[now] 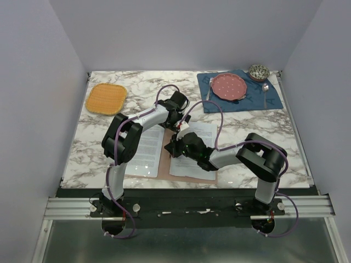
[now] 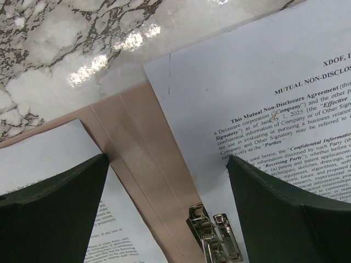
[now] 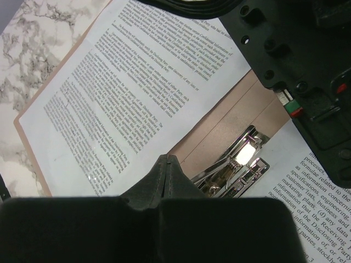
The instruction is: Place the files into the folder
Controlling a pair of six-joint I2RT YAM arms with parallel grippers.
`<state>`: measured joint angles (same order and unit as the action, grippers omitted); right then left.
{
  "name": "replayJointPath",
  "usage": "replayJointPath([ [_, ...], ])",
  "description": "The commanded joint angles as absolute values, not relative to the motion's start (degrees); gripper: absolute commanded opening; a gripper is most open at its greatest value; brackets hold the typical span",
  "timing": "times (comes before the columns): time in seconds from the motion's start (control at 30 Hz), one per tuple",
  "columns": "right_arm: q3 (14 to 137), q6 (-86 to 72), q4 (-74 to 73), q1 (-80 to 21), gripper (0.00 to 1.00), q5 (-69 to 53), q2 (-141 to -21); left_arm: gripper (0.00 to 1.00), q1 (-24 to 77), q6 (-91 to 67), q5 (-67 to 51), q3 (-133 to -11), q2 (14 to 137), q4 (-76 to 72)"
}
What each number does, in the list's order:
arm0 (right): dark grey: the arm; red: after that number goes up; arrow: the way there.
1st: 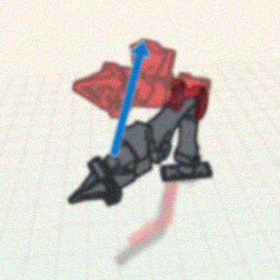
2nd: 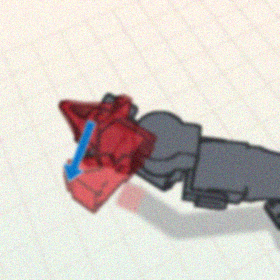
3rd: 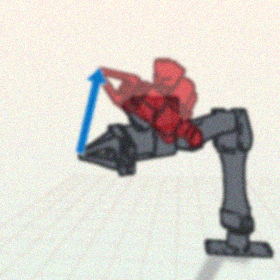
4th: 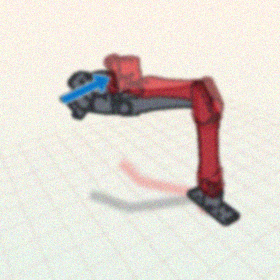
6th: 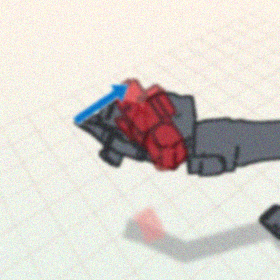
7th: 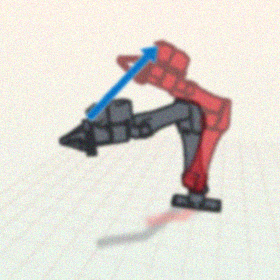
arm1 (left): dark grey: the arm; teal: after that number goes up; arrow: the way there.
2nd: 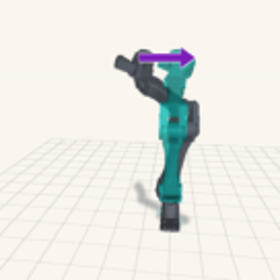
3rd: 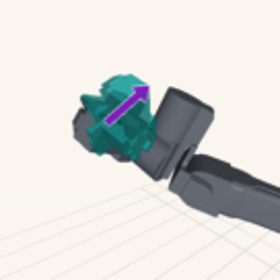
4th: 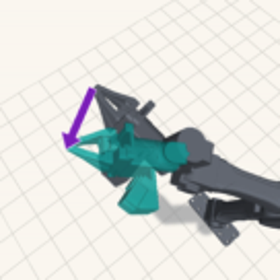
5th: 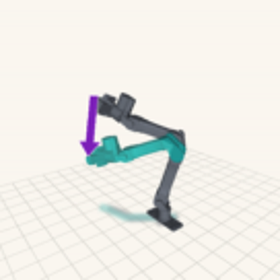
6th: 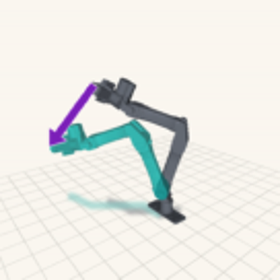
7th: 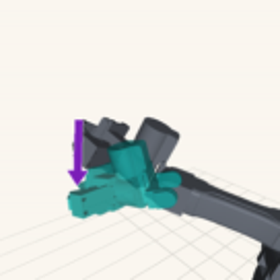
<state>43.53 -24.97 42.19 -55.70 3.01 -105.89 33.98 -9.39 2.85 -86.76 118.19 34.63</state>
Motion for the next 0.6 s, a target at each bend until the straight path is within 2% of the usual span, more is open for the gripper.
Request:
replayJointPath([
  [0.0,41.93,-23.29,39.11,-56.51,0.01,0.26,-108.19,0.99,33.93,-8.70,4.48,-84.11,119.79,36.39],
  [0.57,40.69,-22.24,35.69,-56.51,0.01,-1.67,-111.71,0.99,33.84,-7.47,6.50,-83.23,119.62,36.12],
])
